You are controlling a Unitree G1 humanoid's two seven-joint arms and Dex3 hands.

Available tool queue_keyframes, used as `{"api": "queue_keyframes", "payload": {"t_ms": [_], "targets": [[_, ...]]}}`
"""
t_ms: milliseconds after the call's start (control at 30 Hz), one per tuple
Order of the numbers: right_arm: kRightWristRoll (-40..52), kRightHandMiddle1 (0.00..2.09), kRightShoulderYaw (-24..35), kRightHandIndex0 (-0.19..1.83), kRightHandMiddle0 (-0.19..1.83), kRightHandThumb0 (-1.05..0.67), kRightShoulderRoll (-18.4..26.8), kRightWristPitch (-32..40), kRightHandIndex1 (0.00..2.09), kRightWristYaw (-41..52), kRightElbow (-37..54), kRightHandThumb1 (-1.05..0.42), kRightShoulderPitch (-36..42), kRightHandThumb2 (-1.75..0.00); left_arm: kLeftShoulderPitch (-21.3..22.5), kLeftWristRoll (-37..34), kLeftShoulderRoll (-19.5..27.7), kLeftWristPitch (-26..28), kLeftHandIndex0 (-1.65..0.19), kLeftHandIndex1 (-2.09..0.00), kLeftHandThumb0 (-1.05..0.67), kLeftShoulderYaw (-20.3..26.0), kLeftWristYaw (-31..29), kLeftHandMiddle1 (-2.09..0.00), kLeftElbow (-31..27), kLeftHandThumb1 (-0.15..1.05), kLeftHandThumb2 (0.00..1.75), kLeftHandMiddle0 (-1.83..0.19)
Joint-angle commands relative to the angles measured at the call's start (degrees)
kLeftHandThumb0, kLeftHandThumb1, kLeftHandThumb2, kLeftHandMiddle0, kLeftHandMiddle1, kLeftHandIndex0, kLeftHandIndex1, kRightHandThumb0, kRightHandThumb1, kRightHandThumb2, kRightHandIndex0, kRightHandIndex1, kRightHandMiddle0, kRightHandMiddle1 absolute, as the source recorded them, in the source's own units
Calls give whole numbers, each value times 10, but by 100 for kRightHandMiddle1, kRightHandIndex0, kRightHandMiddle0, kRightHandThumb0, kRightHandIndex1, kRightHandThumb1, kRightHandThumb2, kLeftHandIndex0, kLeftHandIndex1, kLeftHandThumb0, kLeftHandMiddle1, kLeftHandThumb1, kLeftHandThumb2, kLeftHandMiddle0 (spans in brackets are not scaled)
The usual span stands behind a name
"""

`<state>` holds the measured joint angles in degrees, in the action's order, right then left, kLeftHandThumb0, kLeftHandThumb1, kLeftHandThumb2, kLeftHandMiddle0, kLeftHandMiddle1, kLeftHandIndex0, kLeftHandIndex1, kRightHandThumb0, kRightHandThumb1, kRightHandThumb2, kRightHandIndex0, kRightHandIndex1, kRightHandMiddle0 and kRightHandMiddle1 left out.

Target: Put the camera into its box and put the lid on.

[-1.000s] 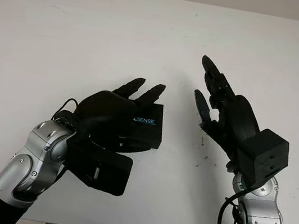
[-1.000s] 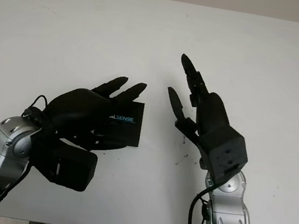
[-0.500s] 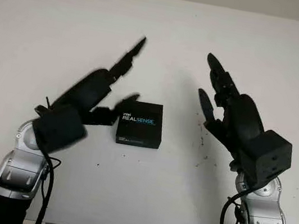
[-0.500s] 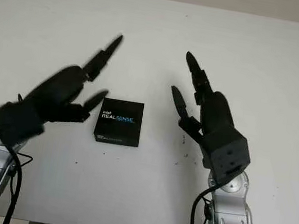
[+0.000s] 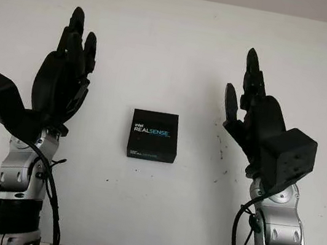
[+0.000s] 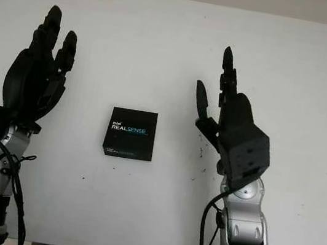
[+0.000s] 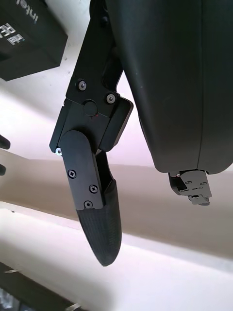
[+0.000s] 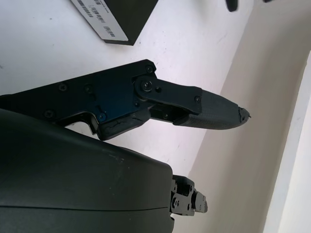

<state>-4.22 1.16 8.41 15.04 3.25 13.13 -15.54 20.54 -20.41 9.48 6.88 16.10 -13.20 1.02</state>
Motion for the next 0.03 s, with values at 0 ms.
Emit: {"api": "queue_keyframes", "payload": {"t_ms": [0], "targets": [[6, 0, 5, -19, -19, -83, -4, 6, 0, -2, 2, -105, -3, -66, 4, -6, -4, -6, 19, 0, -86, 2, 3, 0, 3, 105, 69, 19]]}}
